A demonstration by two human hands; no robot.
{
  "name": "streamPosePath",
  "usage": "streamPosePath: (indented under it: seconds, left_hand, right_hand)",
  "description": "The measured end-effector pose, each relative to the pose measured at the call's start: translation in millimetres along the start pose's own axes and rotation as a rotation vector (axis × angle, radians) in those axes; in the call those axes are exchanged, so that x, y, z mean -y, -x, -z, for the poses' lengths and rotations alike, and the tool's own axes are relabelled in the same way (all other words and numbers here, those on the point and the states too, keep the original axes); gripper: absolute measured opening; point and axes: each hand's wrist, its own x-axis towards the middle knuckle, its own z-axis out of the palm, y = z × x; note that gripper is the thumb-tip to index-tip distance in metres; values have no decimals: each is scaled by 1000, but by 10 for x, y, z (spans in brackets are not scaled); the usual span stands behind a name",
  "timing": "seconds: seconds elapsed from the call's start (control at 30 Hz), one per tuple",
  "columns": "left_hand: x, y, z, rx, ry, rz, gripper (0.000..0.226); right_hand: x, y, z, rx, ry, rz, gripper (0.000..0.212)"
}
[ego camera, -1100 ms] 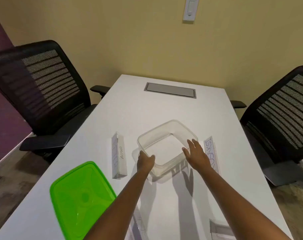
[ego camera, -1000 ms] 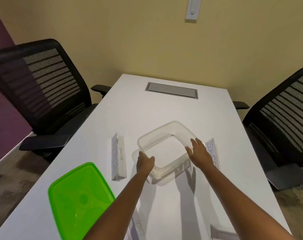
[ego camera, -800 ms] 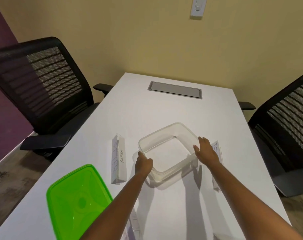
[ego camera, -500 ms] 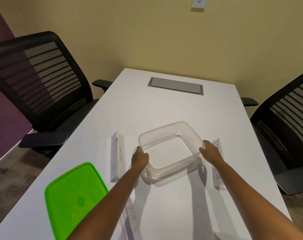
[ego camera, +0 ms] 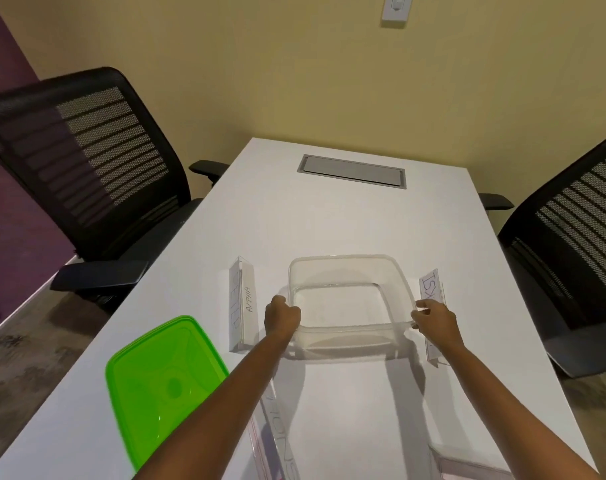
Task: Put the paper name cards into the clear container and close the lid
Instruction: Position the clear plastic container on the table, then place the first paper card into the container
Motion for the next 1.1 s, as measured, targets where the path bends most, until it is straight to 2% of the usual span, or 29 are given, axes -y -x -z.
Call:
streamPosePath:
  seconds: [0.1, 0.17, 0.37, 0.4, 0.5, 0.57, 0.63, 0.73, 0.9, 1.1]
  left_hand:
    - [2, 13, 60, -7, 52, -49, 24]
    - [24, 7, 77, -14, 63, -88, 39]
    - [112, 36, 147, 48, 141, -151, 50]
    - [124, 65, 159, 59, 138, -152, 48]
    - [206, 164, 179, 61, 59, -154, 24]
    - [323, 251, 188, 6, -60, -141, 37]
    - [476, 343, 219, -82, -239, -135, 38]
    - [721, 429, 260, -136, -423, -44, 38]
    - [995, 483, 267, -61, -334, 119, 44]
    - [1078, 536, 208, 7, -202, 148, 36]
  right_hand:
    - [-111, 178, -2, 6, -47, -30, 37]
    - [-172, 293, -16, 7, -72, -51, 38]
    - [-227, 558, -35, 23, -180, -30, 42]
    - [-232, 593, -42, 27, -200, -24, 44]
    - [-285, 706, -119, 19, -244, -29, 45]
    - [-353, 807, -216, 20, -283, -63, 44]
    - [-432, 928, -348, 55, -321, -112, 42]
    - [-536, 1136, -575, 134, -230, -124, 40]
    - [-532, 1424, -867, 199, -126, -57, 32]
    - [-394, 1548, -983, 263, -38, 11, 32]
